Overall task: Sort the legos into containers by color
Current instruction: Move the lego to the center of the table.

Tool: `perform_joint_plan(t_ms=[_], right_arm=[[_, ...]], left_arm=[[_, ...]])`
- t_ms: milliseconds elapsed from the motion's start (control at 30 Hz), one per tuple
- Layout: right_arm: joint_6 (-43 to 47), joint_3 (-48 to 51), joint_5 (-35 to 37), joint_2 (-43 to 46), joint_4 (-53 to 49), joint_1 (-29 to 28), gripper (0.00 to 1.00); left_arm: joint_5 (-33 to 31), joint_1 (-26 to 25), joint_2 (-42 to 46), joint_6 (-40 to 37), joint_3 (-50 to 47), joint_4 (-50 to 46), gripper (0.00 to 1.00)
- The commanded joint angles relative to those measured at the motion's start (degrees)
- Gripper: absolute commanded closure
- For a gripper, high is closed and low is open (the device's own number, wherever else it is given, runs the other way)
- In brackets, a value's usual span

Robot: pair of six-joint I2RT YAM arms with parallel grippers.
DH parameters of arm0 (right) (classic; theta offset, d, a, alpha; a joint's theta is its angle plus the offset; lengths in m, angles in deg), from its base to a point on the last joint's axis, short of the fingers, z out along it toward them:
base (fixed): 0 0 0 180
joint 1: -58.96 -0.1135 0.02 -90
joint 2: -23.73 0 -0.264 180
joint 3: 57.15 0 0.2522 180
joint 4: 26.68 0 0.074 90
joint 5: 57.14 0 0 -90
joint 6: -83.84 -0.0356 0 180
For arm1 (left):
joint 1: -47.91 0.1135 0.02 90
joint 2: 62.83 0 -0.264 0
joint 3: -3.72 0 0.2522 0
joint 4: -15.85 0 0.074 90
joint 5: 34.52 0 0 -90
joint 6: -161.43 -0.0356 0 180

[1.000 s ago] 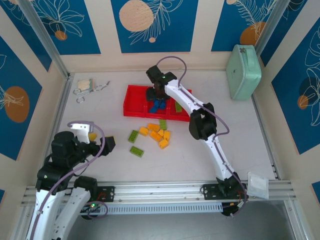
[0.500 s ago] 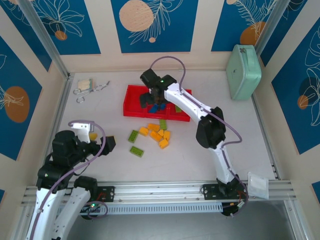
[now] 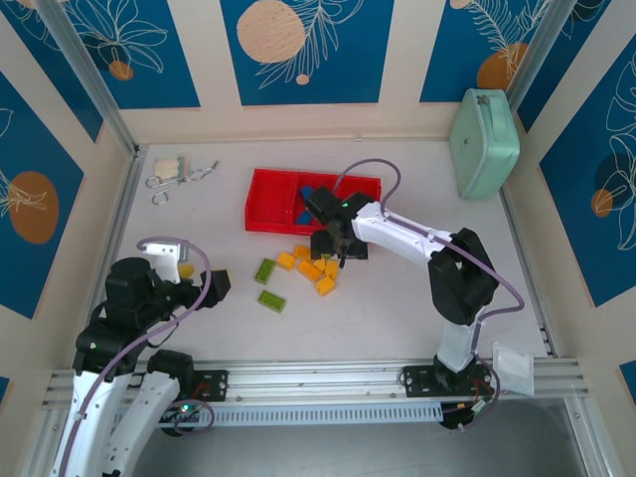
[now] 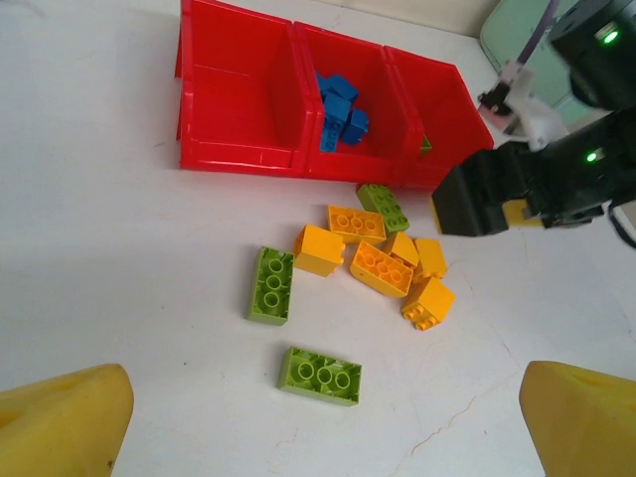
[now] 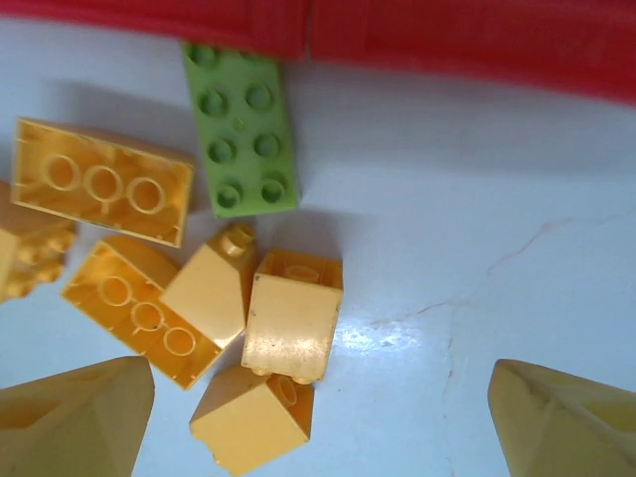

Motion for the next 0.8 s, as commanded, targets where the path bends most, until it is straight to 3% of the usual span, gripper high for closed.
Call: perform_joint_plan(t_ms=[0, 133, 467, 767], right_arm=[[-4.11, 0.11, -1.55, -2.32, 3.13, -1.14, 0.14], [-3.5, -0.24, -0.71, -4.6, 2.95, -1.14, 0.18], [-2.12, 4.32, -0.42, -3.18, 4.44, -0.54, 0.38], [-1.13, 7.12, 1.02, -1.5, 2.62, 0.07, 0.43]], left_arm=[[1.3, 0.23, 0.13, -0.33, -0.35, 0.96, 0.01], [1.22, 0.23, 0.18, -0.31, -0.32, 0.95, 0.01], [1.24, 0.18, 0.18, -0.29, -0.41, 0.97, 0.01], [1.26, 0.23, -0.06, -0.37, -0.37, 0.95, 0.01]])
